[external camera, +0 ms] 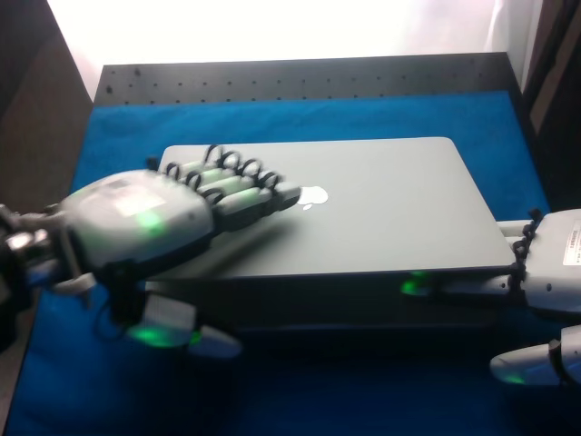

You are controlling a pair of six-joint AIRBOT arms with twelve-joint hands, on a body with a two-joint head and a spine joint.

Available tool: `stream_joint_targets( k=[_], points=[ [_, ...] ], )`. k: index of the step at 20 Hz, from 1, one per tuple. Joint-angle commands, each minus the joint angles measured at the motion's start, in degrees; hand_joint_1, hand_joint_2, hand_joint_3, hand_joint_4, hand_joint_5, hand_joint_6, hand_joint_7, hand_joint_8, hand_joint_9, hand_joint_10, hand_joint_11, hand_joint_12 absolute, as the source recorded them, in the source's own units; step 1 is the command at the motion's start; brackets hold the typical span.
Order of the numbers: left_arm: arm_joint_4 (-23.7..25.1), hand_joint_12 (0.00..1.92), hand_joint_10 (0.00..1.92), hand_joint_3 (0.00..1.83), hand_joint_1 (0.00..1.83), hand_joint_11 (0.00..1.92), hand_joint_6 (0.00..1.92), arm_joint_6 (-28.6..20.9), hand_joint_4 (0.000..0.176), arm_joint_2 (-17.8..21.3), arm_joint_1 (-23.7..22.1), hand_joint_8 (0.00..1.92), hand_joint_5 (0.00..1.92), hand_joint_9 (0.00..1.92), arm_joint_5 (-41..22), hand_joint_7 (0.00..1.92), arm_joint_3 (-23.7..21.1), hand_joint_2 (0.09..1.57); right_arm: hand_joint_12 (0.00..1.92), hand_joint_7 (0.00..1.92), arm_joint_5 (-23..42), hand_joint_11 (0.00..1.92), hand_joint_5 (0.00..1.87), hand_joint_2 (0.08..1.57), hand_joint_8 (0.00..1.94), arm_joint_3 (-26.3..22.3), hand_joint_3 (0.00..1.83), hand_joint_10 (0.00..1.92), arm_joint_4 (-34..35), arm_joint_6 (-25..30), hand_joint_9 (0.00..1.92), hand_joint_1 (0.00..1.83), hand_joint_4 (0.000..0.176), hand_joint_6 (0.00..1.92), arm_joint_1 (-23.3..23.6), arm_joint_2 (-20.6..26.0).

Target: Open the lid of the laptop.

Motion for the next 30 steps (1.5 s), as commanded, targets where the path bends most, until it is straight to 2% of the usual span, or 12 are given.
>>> stream_joint_targets(
  k=[1, 3, 4, 6, 9, 18, 19, 22, 27, 28, 29, 30],
  points=[
    [-0.1, 0.0, 0.0, 0.0, 0.92, 0.0, 0.0, -0.1, 0.0, -1.1, -1.2, 0.0, 0.0, 0.0, -4.2, 0.0, 0.6, 0.9, 0.0, 0.02, 1.8, 0.0, 0.0, 1.41, 0.01, -0.2, 0.01, 0.0, 0.3, 0.6, 0.0, 0.0, 0.0, 0.0, -0.1, -0.2],
    [-0.4, 0.0, 0.0, 0.0, 0.97, 0.0, 0.0, 0.7, 0.0, -3.0, -2.9, 0.0, 0.0, 0.0, -2.2, 0.0, 2.5, 0.9, 0.0, 0.01, 1.8, 0.0, 0.0, 1.41, 0.0, -0.2, 0.0, 0.0, 0.3, 0.6, 0.0, 0.0, 0.0, 0.0, -0.1, -0.2],
    [-1.7, 0.0, 0.0, 0.0, 1.14, 0.0, 0.0, 4.0, 0.0, -3.8, -4.1, 0.0, 0.0, 0.0, -0.7, 0.0, 2.9, 0.9, 0.0, 0.0, 1.8, 0.0, 0.0, 1.41, 0.0, -0.2, 0.0, 0.0, 0.3, 0.6, 0.0, 0.0, 0.0, 0.0, -0.1, -0.2],
    [-5.2, 0.01, 0.0, 0.0, 1.2, 0.01, 0.0, 11.9, 0.0, -4.4, -6.0, 0.0, 0.0, 0.0, 0.6, 0.0, 2.6, 0.89, 0.0, 0.0, 1.8, 0.0, 0.0, 1.4, 0.0, -0.2, 0.0, 0.0, 0.3, 0.6, 0.0, 0.0, 0.0, 0.0, -0.1, -0.2],
    [-6.7, 0.0, 0.0, 0.02, 1.33, 0.0, 0.0, 15.5, 0.0, -4.2, -8.8, 0.0, 0.0, 0.0, 0.9, 0.0, 2.9, 0.96, 0.0, 0.0, 1.8, 0.0, 0.0, 1.4, 0.0, -0.3, 0.0, 0.0, 0.3, 0.6, 0.0, 0.0, 0.0, 0.0, -0.1, -0.2],
    [-12.5, 0.02, 0.01, 0.02, 1.13, 0.05, 0.0, 18.3, 0.0, -2.0, -12.7, 0.0, 0.0, 0.01, -5.7, 0.0, 3.4, 1.06, 0.0, 0.0, 1.8, 0.0, 0.01, 1.41, 0.0, -0.4, 0.0, 0.0, 0.2, 0.6, 0.0, 0.0, 0.0, 0.0, -0.4, -0.2],
    [-13.0, 0.21, 0.01, 0.0, 1.15, 0.0, 0.0, 18.3, 0.0, -2.0, -13.0, 0.0, 0.01, 0.03, -6.5, 0.01, 3.5, 1.09, 0.0, 0.0, 1.8, 0.0, 0.0, 1.4, 0.0, -0.4, 0.0, 0.0, 0.2, 0.6, 0.0, 0.0, 0.0, 0.0, -0.5, -0.3],
    [-15.2, 0.28, 0.01, 0.0, 1.15, 0.0, 0.0, 18.3, 0.0, -2.4, -14.1, 0.0, 0.03, 0.08, -8.6, 0.06, 4.3, 1.05, 0.0, 0.0, 1.7, 0.0, 0.0, 1.4, 0.0, -0.4, 0.0, 0.0, -0.1, 0.6, 0.0, 0.0, 0.0, 0.0, -0.5, -0.3],
    [-18.6, 0.31, 0.0, 0.0, 0.97, 0.0, 0.0, 23.6, 0.0, -5.8, -20.0, 0.0, 0.06, 0.11, -4.4, 0.1, 8.2, 1.07, 0.0, 0.02, 1.5, 0.0, 0.01, 1.39, 0.01, -0.2, 0.0, 0.0, -0.9, 0.6, 0.0, 0.0, 0.0, 0.0, -0.5, -0.3],
    [-19.9, 1.08, 0.09, 0.0, 1.07, 0.36, 0.0, 25.6, 0.0, -6.6, -21.3, 0.01, 0.1, 0.52, -3.4, 0.16, 9.2, 1.04, 0.0, 0.0, 1.5, 0.0, 0.0, 1.39, 0.0, -0.1, 0.0, 0.0, -1.0, 0.6, 0.0, 0.0, 0.0, 0.0, -0.5, -0.3],
    [-22.0, 1.22, 0.01, 0.0, 1.29, 0.15, 0.0, 27.4, 0.0, -8.2, -22.6, 0.0, 0.18, 0.43, -2.6, 0.23, 11.0, 0.9, 0.0, 0.02, 1.5, 0.0, 0.01, 1.39, 0.01, -0.1, 0.0, 0.0, -1.0, 0.6, 0.0, 0.0, 0.0, 0.0, -0.5, -0.3],
    [-23.0, 1.21, 0.0, 0.0, 1.27, 0.04, 0.0, 27.6, 0.0, -8.9, -23.2, 0.01, 0.18, 0.35, -2.3, 0.24, 12.0, 0.9, 0.0, 0.01, 1.5, 0.0, 0.0, 1.39, 0.0, 0.0, 0.0, 0.0, -1.0, 0.6, 0.0, 0.0, 0.0, 0.0, -0.5, -0.3]
  ],
)
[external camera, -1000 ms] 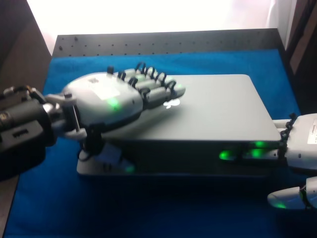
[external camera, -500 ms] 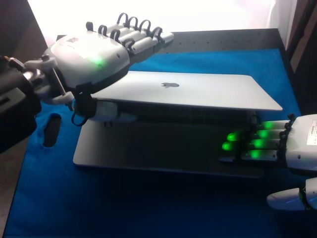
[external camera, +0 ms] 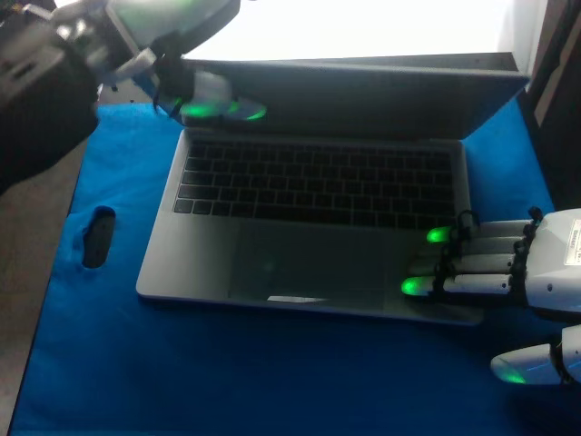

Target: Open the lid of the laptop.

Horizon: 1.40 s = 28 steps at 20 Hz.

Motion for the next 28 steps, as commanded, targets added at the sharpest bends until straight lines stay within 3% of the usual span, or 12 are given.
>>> stream_joint_targets(
  k=[1, 2, 4, 6, 9, 10, 12, 15, 18, 23, 26, 28],
  points=[
    [-0.5, 0.87, 0.0, 0.01, 1.2, 0.01, 0.0, 1.1, 0.0, -0.6, -1.1, 0.0, 0.17, 0.21, -5.9, 0.19, 1.0, 0.94, 0.0, 0.01, 1.9, 0.0, 0.0, 1.39, 0.0, 0.0, 0.0, 0.0, -0.3, 0.6, 0.0, 0.0, 0.0, 0.0, -0.4, -0.5],
    [-1.5, 0.65, 0.01, 0.01, 1.19, 0.0, 0.0, 1.1, 0.0, -1.4, -2.0, 0.01, 0.15, 0.16, -5.4, 0.14, 2.5, 0.97, 0.0, 0.01, 1.9, 0.0, 0.0, 1.39, 0.0, 0.1, 0.0, 0.0, -0.5, 0.6, 0.0, 0.0, 0.0, 0.0, -0.3, -0.6],
    [-3.0, 1.15, 0.03, 0.0, 1.17, 0.0, 0.01, 1.1, 0.0, -2.5, -3.9, 0.01, 0.28, 0.34, -4.1, 0.29, 4.8, 1.01, 0.0, 0.02, 1.9, 0.0, 0.01, 1.39, 0.0, 0.3, 0.0, 0.0, -1.1, 0.6, 0.0, 0.0, 0.0, 0.01, 0.2, -0.8],
    [-4.0, 1.27, 0.03, 0.0, 1.14, 0.08, 0.01, 1.1, 0.0, -3.7, -5.4, 0.01, 0.32, 0.43, -2.8, 0.34, 7.3, 1.03, 0.0, 0.0, 1.9, 0.0, 0.0, 1.39, 0.0, 0.4, 0.0, 0.0, -1.6, 0.6, 0.0, 0.0, 0.0, 0.0, 0.5, -1.1],
    [-6.8, 0.67, 0.01, 0.0, 1.14, 0.0, 0.0, 1.9, 0.0, -6.1, -6.5, 0.01, 0.08, 0.12, -0.2, 0.07, 11.4, 1.01, 0.0, 0.0, 1.9, 0.0, 0.0, 1.4, 0.0, 0.6, 0.0, 0.0, -2.2, 0.6, 0.0, 0.0, 0.0, 0.0, 0.8, -1.3],
    [-7.6, 0.66, 0.01, 0.0, 1.14, 0.0, 0.0, 2.0, 0.0, -6.8, -6.8, 0.01, 0.07, 0.14, 0.8, 0.06, 12.6, 1.02, 0.0, 0.0, 1.9, 0.0, 0.0, 1.4, 0.0, 0.6, 0.0, 0.0, -2.4, 0.6, 0.0, 0.0, 0.0, 0.0, 0.9, -1.4],
    [-8.8, 0.96, 0.01, 0.0, 1.09, 0.0, 0.0, 2.2, 0.0, -8.9, -8.0, 0.0, 0.03, 0.25, 5.0, 0.1, 16.5, 1.02, 0.0, 0.0, 1.9, 0.0, 0.0, 1.4, 0.0, 0.7, 0.0, 0.0, -2.5, 0.6, 0.0, 0.0, 0.0, 0.0, 1.1, -1.5],
    [-16.1, 0.5, 0.01, 0.0, 1.01, 0.0, 0.0, 13.5, 0.0, -12.5, -10.7, 0.0, 0.02, 0.11, 11.6, 0.06, 21.5, 1.05, 0.0, 0.0, 1.9, 0.0, 0.0, 1.4, 0.0, 0.9, 0.0, 0.0, -3.1, 0.6, 0.0, 0.0, 0.0, 0.0, 1.6, -1.8],
    [-22.8, 0.48, 0.0, 0.0, 0.99, 0.0, 0.0, 21.6, 0.0, -15.3, -12.4, 0.0, 0.0, 0.09, 15.7, 0.02, 26.1, 1.05, 0.0, 0.0, 1.9, 0.0, 0.0, 1.4, 0.0, 1.2, 0.0, 0.0, -4.4, 0.6, 0.0, 0.0, 0.0, 0.0, 2.5, -2.4],
    [-27.4, 0.41, 0.0, 0.0, 0.96, 0.0, 0.0, 23.9, 0.081, -18.4, -12.8, 0.0, 0.0, 0.05, 18.6, 0.0, 31.8, 1.05, 0.0, 0.0, 1.9, 0.0, 0.0, 1.4, 0.0, 1.7, 0.0, 0.0, -5.3, 0.6, 0.0, 0.0, 0.0, 0.0, 3.1, -3.0],
    [-28.3, 0.32, 0.0, 0.0, 0.92, 0.0, 0.0, 23.9, 0.061, -19.9, -12.7, 0.0, 0.0, 0.04, 19.5, 0.0, 33.9, 1.06, 0.0, 0.0, 1.9, 0.0, 0.0, 1.4, 0.0, 1.8, 0.0, 0.0, -5.3, 0.6, 0.0, 0.0, 0.0, 0.0, 3.2, -3.3],
    [-28.3, 0.3, 0.01, 0.0, 0.91, 0.0, 0.0, 23.9, 0.013, -19.5, -12.7, 0.0, 0.0, 0.05, 19.1, 0.0, 32.8, 1.06, 0.0, 0.0, 2.0, 0.0, 0.0, 1.4, 0.0, 1.8, 0.0, 0.0, -5.3, 0.6, 0.0, 0.0, 0.0, 0.0, 3.3, -3.3]
  ],
)
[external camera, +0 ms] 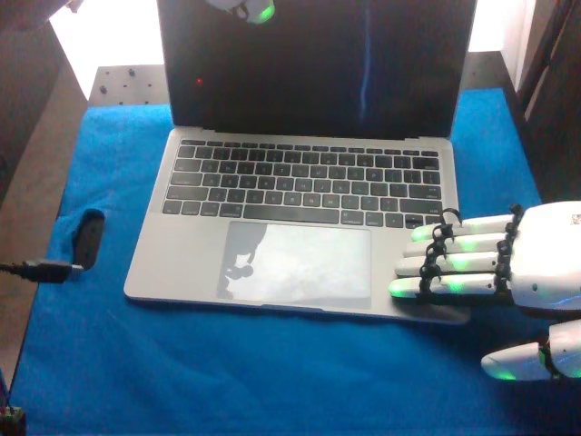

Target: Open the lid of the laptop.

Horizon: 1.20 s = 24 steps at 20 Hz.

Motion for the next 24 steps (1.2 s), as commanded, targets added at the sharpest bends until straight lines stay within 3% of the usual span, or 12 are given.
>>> stream_joint_targets(
  k=[1, 2, 3, 4, 6, 8, 11, 15, 19, 20, 22, 24],
  points=[
    [0.9, 0.31, 0.0, 0.0, 0.9, 0.0, 0.0, -0.1, 0.015, 0.7, -0.3, 0.0, 0.0, 0.05, -6.4, 0.0, -1.1, 1.06, 0.0, 0.0, 1.3, 0.0, 0.0, 1.4, 0.0, -0.2, 0.0, 0.0, 0.3, 0.6, 0.0, 0.0, 0.0, 0.0, 0.3, -1.1],
    [2.0, 0.32, 0.0, 0.0, 0.89, 0.0, 0.0, -0.1, 0.035, 2.1, -0.1, 0.0, 0.0, 0.04, -8.1, 0.0, -3.6, 1.06, 0.0, 0.0, 1.3, 0.0, 0.0, 1.4, 0.0, -0.2, 0.0, 0.0, 0.3, 1.1, 0.0, 0.0, 0.0, 0.0, 0.3, -1.1],
    [4.4, 0.23, 0.01, 0.0, 0.87, 0.0, 0.0, -0.6, 0.044, 4.2, 0.2, 0.0, 0.0, 0.02, -10.5, 0.0, -7.1, 1.06, 0.0, 0.0, 1.3, 0.0, 0.0, 1.4, 0.0, -0.2, 0.0, 0.0, 0.2, 2.3, 0.0, 0.0, 0.0, 0.0, 0.3, -1.1],
    [7.1, 0.28, 0.0, 0.0, 0.88, 0.0, 0.0, -2.2, 0.002, 5.9, 0.7, 0.0, 0.0, 0.05, -12.4, 0.0, -9.7, 1.03, 0.0, 0.0, 1.3, 0.0, 0.0, 1.39, 0.0, -0.1, 0.0, 0.0, 0.1, 2.9, 0.0, 0.0, 0.0, 0.0, 0.3, -1.1],
    [12.7, 0.34, 0.0, 0.0, 0.86, 0.0, 0.0, -7.0, 0.0, 9.2, 2.0, 0.0, 0.01, 0.08, -17.9, 0.03, -14.9, 1.03, 0.0, 0.0, 1.3, 0.0, 0.0, 1.39, 0.0, -0.1, 0.0, 0.0, 0.1, 3.8, 0.0, 0.0, 0.0, 0.0, 0.2, -1.0],
    [15.8, 0.48, 0.0, 0.0, 0.79, 0.0, 0.0, -8.8, 0.0, 12.0, 2.7, 0.01, 0.03, 0.13, -22.0, 0.08, -18.8, 1.03, 0.0, 0.0, 1.3, 0.0, 0.0, 1.39, 0.0, -0.1, 0.0, 0.0, 0.1, 4.5, 0.0, 0.0, 0.0, 0.0, 0.2, -0.5],
    [20.0, 0.72, 0.01, 0.0, 0.92, 0.0, 0.0, -10.1, 0.0, 16.6, 2.7, 0.02, 0.04, 0.19, -26.3, 0.17, -23.8, 1.04, 0.0, 0.0, 1.3, 0.0, 0.0, 1.42, 0.0, -0.1, 0.01, 0.0, 3.6, 4.5, 0.0, 0.0, 0.0, 0.0, 0.2, 1.8],
    [23.6, 0.82, 0.01, 0.0, 0.86, 0.0, 0.01, -10.7, 0.0, 22.5, 4.2, 0.0, 0.12, 0.22, -33.8, 0.2, -30.6, 0.99, 0.0, 0.0, 4.2, 0.0, 0.01, 1.42, 0.0, -0.1, 0.01, 0.0, 11.3, 4.5, 0.0, 0.0, 0.0, 0.01, 0.3, 5.3],
    [24.3, 1.02, 0.0, 0.0, 0.78, 0.0, 0.0, -10.7, 0.0, 29.5, 10.7, 0.0, 0.09, 0.2, -42.2, 0.15, -38.2, 1.01, 0.0, 0.0, 11.4, 0.0, 0.0, 1.44, 0.0, -0.1, 0.01, 0.0, 24.2, 1.3, 0.0, 0.0, 0.0, 0.0, 0.3, 7.8],
    [24.8, 1.02, 0.0, 0.0, 0.79, 0.0, 0.0, -11.5, 0.0, 31.7, 13.6, 0.0, 0.09, 0.19, -44.8, 0.12, -40.4, 1.01, 0.0, 0.0, 14.5, 0.0, 0.0, 1.44, 0.0, -0.2, 0.01, 0.0, 28.9, -0.2, 0.0, 0.0, 0.0, 0.0, 0.2, 8.2],
    [26.0, 0.82, 0.0, 0.0, 0.82, 0.0, 0.0, -15.8, 0.0, 35.0, 18.6, 0.0, 0.09, 0.13, -48.8, 0.08, -43.4, 1.05, 0.01, 0.0, 17.8, 0.03, 0.01, 1.41, 0.0, -0.6, 0.0, 0.0, 33.9, -2.9, 0.0, 0.0, 0.0, 0.0, 0.2, 8.8],
    [26.9, 0.41, 0.01, 0.0, 0.78, 0.0, 0.0, -27.0, 0.0, 37.6, 26.2, 0.01, 0.09, 0.06, -55.3, 0.04, -44.9, 1.04, 0.0, 0.0, 22.6, 0.0, 0.0, 1.37, 0.0, -1.4, 0.0, 0.0, 40.2, -7.2, 0.0, 0.0, 0.0, 0.0, -0.1, 9.1]
  ],
)
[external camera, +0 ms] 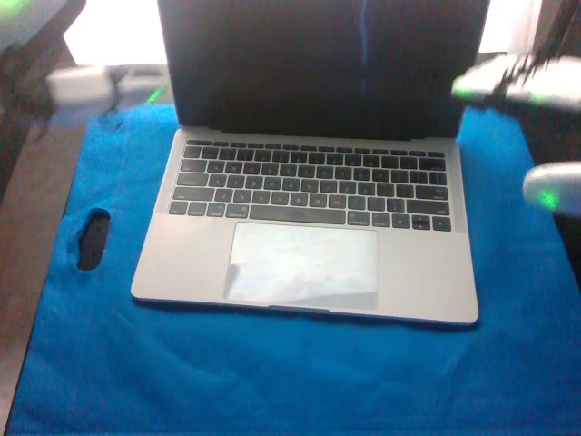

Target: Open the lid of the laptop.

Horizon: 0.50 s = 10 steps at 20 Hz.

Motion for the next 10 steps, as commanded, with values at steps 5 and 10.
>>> stream_joint_targets(
  k=[5, 10],
  points=[
    [-0.1, 0.22, 0.0, 0.0, 0.82, 0.0, 0.0, -12.6, 0.0, -0.5, 11.9, 0.0, 0.09, 0.04, -24.4, 0.06, -2.1, 1.04, 0.0, 0.01, 21.2, 0.0, 0.05, 1.29, 0.0, 0.2, 0.0, 0.0, 15.4, 0.1, 0.0, 0.09, 0.0, 0.01, -5.6, -2.9],
    [2.0, 0.2, 0.01, 0.0, 0.87, 0.0, 0.02, -16.0, 0.0, -2.3, 14.3, 0.0, 0.13, 0.06, -30.9, 0.06, -3.1, 1.09, 0.0, 0.01, 36.0, 0.0, 0.07, 1.32, 0.0, -0.2, 0.01, 0.0, 27.4, 0.1, 0.0, 0.0, 0.017, 0.0, -12.3, -4.7]
  ],
)
